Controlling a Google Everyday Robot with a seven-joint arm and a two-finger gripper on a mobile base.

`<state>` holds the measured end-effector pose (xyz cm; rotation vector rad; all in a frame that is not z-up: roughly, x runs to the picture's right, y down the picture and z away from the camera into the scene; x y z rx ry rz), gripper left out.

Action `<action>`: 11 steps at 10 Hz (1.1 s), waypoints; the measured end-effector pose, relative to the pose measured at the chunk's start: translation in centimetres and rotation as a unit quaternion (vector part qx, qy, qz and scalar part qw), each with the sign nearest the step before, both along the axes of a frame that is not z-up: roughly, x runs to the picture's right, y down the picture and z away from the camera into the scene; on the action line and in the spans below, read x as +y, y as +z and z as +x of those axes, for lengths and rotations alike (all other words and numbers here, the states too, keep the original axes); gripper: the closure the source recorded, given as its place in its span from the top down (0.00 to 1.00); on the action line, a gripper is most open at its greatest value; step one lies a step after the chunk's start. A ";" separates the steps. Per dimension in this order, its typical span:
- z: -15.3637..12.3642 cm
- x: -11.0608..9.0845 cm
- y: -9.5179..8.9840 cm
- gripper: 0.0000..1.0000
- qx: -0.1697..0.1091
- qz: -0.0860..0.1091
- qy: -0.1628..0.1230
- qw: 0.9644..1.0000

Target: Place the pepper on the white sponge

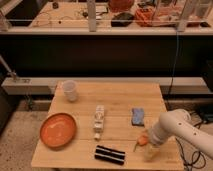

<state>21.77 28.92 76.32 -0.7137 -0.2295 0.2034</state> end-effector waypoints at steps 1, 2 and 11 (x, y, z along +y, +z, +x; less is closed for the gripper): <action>0.0 0.1 0.0 0.80 0.001 0.000 0.000 1.000; -0.1 0.1 0.0 0.80 0.001 0.001 0.000 1.000; -0.2 1.1 0.3 0.67 0.007 0.001 -0.003 1.000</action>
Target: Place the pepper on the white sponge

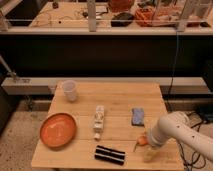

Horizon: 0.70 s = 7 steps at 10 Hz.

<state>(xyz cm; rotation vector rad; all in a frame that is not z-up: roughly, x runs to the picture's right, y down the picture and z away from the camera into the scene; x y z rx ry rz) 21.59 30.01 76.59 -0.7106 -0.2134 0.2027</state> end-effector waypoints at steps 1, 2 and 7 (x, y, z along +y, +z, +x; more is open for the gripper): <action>0.0 -0.1 -0.1 0.66 0.001 0.001 -0.001 1.000; 0.0 0.1 0.0 0.64 0.002 0.000 -0.002 1.000; 0.2 0.1 0.1 0.16 0.004 0.002 -0.008 1.000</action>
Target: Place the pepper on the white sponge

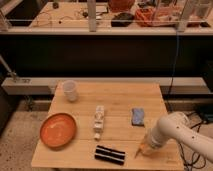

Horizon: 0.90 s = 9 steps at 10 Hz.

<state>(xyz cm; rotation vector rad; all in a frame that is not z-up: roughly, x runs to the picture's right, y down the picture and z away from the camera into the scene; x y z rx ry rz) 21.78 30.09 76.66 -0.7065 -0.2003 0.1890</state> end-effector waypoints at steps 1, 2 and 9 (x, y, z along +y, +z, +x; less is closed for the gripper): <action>0.0 0.0 0.0 0.09 0.000 0.000 -0.001 1.000; 0.1 -0.3 0.0 0.02 0.001 0.003 0.000 1.000; 0.1 -4.5 0.4 0.00 0.004 0.023 -0.002 1.000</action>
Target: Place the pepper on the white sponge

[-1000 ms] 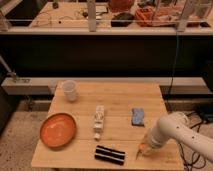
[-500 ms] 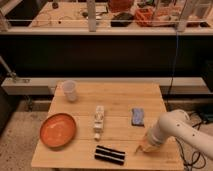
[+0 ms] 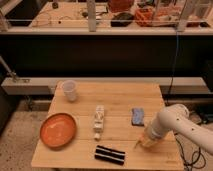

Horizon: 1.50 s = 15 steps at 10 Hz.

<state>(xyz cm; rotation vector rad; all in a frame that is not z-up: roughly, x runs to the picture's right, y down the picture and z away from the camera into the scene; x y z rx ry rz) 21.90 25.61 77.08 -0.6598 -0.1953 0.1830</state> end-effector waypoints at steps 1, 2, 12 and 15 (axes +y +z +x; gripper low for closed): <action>-0.1 -0.8 0.2 0.00 0.000 0.004 0.002 1.000; -0.2 -1.5 0.4 0.00 0.000 0.007 0.002 1.000; -1.3 -5.7 1.8 0.00 0.005 0.042 0.009 0.999; -1.9 -7.0 2.3 0.00 0.007 0.050 0.011 0.999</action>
